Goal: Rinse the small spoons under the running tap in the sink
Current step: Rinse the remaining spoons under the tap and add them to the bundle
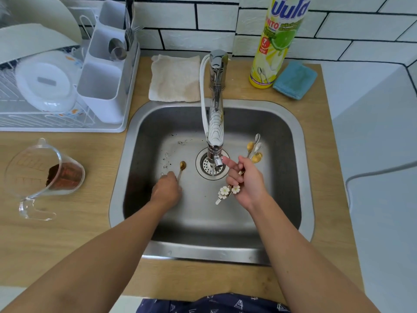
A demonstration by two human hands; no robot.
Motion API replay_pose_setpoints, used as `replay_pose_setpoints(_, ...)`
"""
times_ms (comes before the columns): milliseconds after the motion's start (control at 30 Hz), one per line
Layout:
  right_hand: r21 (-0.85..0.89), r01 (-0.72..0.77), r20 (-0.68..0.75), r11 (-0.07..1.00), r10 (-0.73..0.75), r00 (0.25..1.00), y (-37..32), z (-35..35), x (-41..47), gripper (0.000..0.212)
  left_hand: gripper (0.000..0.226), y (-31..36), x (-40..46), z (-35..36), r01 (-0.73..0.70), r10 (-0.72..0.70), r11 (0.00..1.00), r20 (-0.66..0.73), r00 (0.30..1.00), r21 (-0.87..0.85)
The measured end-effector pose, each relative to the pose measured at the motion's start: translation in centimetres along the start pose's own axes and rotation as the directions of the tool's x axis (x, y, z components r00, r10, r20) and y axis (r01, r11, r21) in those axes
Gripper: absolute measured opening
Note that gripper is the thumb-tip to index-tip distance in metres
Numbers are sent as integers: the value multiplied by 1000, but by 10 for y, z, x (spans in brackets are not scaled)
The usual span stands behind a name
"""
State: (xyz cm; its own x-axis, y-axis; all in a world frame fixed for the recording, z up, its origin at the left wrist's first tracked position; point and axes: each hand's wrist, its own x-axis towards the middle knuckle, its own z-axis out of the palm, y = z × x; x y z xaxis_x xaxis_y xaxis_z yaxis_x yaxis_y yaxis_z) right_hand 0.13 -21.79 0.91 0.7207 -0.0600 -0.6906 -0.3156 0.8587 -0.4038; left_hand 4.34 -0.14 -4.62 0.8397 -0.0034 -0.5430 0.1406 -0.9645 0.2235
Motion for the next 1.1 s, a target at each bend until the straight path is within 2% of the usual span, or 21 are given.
replay_pose_setpoints(167,-103,41,-27,994,-44,999,2,0,5,31,15,15,-19,-6,-98,97,981,-14,995,-166)
replay_pose_setpoints(300,-254,18,-125,967,-51,991,4,-3,7,15,17,29,-42,-10,-114,118,933,-8,993,-341)
replay_pose_setpoints(433,-530,31,-183,847,-151,971,11,-1,2,21,26,40,-60,-11,-140,139,876,-37,990,-461)
replay_pose_setpoints(567,-643,54,-127,764,-175,976,19,9,-6,24,22,48,-71,-14,-182,133,832,-128,983,-525)
replay_pose_setpoints(733,-700,89,-40,709,-163,986,24,22,-11,20,22,58,-79,-24,-196,121,818,-171,978,-541)
replay_pose_setpoints(833,-712,139,-4,688,-202,979,24,25,-10,26,23,64,-84,-28,-193,124,820,-162,979,-539)
replay_pose_setpoints(1000,-765,161,-26,624,-279,960,19,27,-7,18,22,72,-87,-37,-203,133,864,-179,975,-461)
replay_pose_setpoints(1100,-777,140,-51,614,-284,957,19,25,-7,23,20,74,-86,-40,-211,148,889,-182,972,-407)
